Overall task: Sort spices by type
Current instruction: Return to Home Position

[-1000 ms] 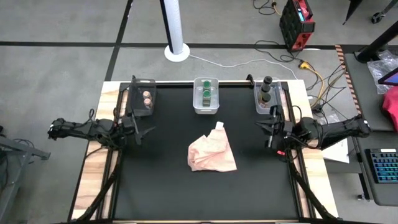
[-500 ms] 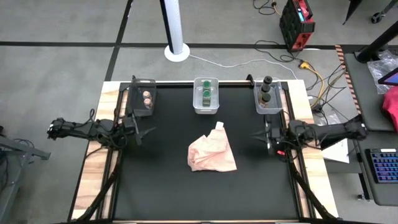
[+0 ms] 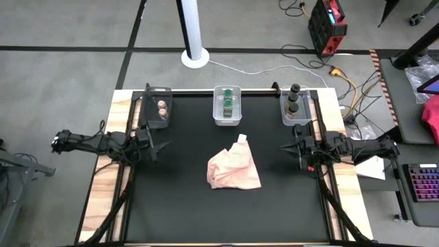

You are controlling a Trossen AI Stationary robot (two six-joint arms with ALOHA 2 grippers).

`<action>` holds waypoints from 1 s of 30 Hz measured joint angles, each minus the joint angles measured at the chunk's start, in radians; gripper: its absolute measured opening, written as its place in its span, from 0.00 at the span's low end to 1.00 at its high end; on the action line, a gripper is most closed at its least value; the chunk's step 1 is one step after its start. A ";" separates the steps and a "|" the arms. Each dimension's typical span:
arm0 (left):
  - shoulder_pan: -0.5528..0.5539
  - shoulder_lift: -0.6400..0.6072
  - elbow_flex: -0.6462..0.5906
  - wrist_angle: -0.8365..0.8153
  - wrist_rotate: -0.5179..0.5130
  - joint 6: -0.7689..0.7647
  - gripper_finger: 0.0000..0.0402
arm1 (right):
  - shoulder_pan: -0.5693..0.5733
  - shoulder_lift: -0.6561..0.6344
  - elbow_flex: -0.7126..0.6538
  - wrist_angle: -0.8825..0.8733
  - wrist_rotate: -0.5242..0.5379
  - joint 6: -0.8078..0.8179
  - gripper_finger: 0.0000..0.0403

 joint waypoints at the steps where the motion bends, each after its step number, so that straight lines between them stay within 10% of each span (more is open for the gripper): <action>1: 0.000 0.000 0.000 0.000 0.000 0.000 0.71 | -0.002 0.000 0.000 0.000 0.000 0.017 0.03; 30: 0.000 0.000 0.000 0.001 0.000 0.002 0.71 | -0.091 0.000 0.004 0.017 0.004 -0.027 0.03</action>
